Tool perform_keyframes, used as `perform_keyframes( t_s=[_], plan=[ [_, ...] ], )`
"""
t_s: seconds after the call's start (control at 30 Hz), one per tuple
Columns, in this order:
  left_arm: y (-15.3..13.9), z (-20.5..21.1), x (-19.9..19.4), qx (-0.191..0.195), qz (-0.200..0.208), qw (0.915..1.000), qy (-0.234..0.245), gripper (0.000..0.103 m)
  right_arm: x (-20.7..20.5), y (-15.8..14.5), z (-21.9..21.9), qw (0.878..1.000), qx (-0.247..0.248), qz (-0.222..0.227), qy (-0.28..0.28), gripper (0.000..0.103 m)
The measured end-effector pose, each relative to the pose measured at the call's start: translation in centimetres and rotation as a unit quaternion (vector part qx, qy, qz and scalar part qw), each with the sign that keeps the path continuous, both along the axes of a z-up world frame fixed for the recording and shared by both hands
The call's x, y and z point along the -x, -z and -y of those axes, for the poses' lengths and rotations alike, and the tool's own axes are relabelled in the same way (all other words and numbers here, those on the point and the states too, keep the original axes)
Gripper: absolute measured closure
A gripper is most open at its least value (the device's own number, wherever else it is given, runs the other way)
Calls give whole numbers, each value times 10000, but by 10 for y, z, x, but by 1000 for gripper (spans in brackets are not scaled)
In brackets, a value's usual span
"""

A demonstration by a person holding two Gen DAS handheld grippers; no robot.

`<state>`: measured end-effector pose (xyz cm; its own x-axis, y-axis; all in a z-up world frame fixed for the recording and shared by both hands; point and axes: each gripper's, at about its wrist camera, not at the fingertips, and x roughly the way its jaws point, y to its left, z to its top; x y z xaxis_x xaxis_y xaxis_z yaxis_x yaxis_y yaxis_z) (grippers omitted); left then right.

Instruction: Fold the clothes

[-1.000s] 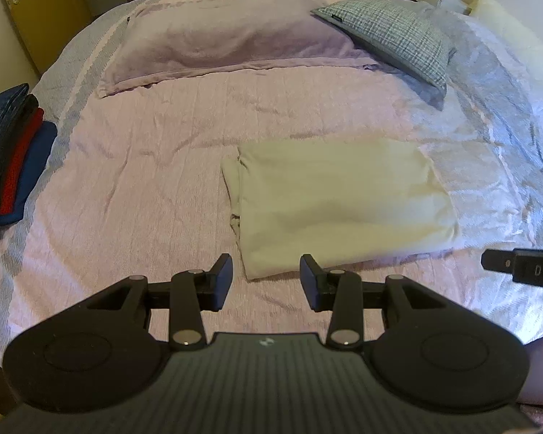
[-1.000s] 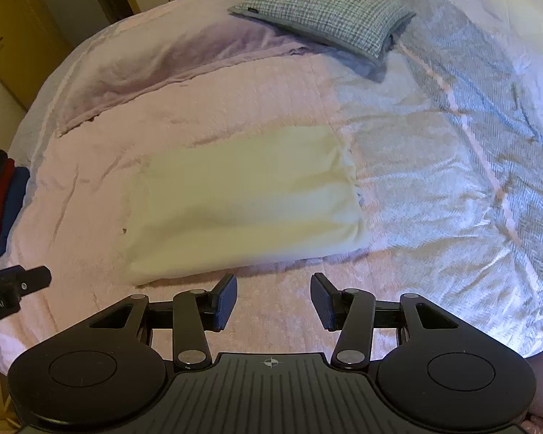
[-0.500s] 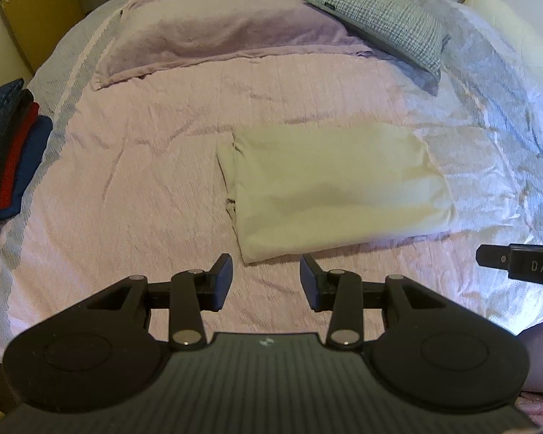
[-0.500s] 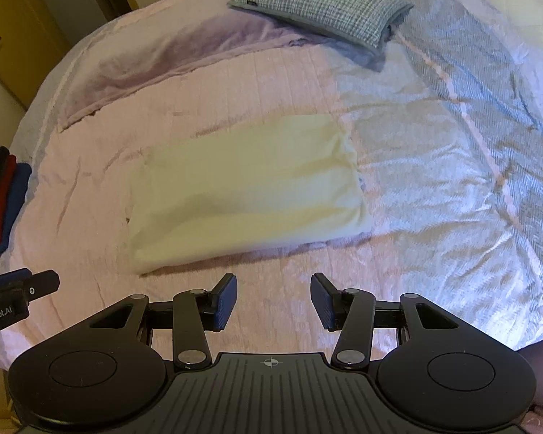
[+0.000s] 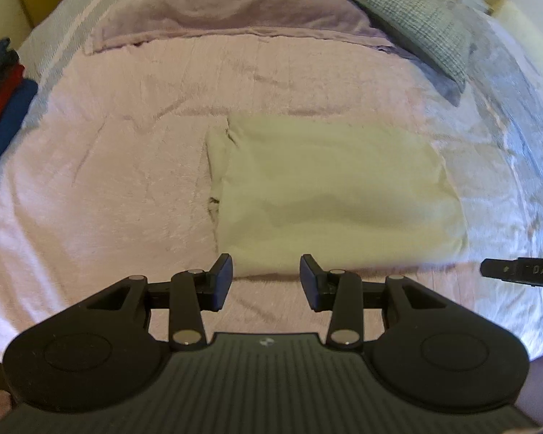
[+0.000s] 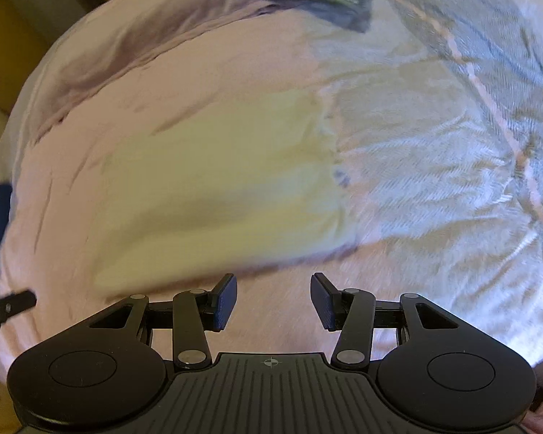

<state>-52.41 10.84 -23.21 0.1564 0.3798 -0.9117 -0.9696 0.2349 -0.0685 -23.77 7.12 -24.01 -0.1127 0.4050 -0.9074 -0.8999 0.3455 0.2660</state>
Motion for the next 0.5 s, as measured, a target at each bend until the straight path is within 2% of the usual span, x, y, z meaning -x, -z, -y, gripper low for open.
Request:
perform_keyframes(
  t_s=[0.2,0.27,0.4,0.5],
  plan=[
    [36,-37,-16,-81,304,9995,-45,68,-63,39,-27,9986,-145,-414,299,54],
    [49,-48,-19,-56,357,9993,-123,68,-82,55,-36,9954,-321,-757,487,54],
    [68,-64,-17,-81,628,9976,-290,68,-113,92,-45,9788,-551,-1664,1056,54],
    [85,-74,-10,-3,807,9957,-456,68,-126,121,-41,9694,-570,-1947,1384,51]
  ],
)
